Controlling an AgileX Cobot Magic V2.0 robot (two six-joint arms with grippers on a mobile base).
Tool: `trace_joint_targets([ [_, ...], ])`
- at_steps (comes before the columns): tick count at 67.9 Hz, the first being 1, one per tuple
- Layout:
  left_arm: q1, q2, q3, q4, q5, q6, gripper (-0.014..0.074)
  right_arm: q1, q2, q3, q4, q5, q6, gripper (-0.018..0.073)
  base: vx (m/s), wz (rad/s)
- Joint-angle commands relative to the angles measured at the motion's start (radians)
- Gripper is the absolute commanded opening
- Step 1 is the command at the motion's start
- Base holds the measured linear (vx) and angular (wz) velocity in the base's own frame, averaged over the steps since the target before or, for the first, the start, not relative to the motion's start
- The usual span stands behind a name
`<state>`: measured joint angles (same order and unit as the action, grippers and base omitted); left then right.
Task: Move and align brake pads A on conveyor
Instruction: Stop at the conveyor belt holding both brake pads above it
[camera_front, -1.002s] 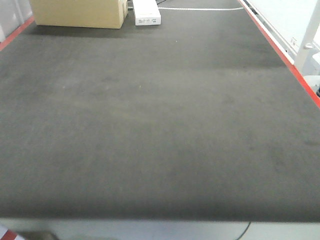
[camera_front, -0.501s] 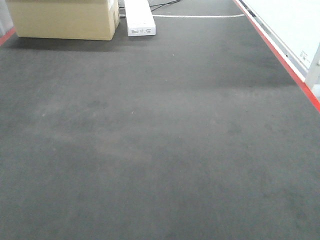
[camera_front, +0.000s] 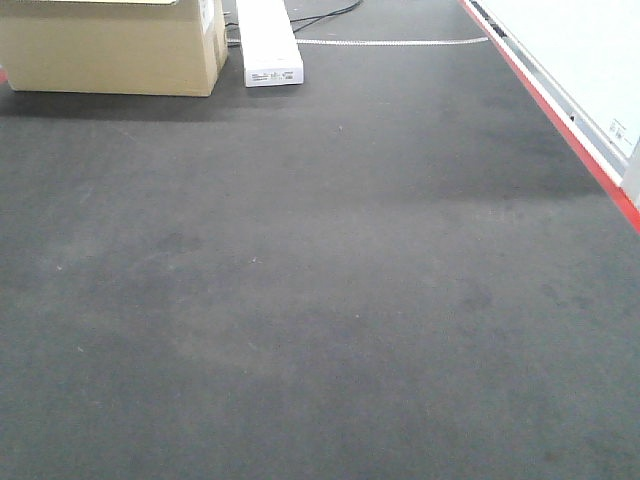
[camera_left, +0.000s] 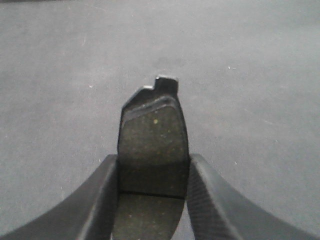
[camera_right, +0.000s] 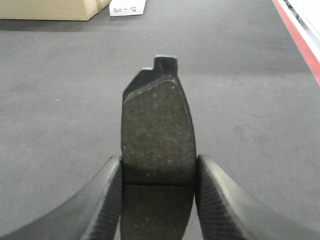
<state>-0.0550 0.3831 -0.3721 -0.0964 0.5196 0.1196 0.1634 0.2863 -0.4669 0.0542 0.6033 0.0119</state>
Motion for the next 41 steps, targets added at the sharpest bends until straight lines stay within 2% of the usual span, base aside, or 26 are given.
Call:
trace_joint_targets([
  [1,-0.004,0.008,-0.031,-0.011,-0.094,-0.005,-0.0006,-0.001,0.009,-0.027,-0.004,-0.093,-0.012,-0.0007,0.08,0.00],
  [41,-0.004,0.008,-0.031,-0.011,-0.094,-0.005,-0.0006,-0.001,0.009,-0.027,-0.004,-0.093,-0.012,-0.0007,0.01,0.00],
])
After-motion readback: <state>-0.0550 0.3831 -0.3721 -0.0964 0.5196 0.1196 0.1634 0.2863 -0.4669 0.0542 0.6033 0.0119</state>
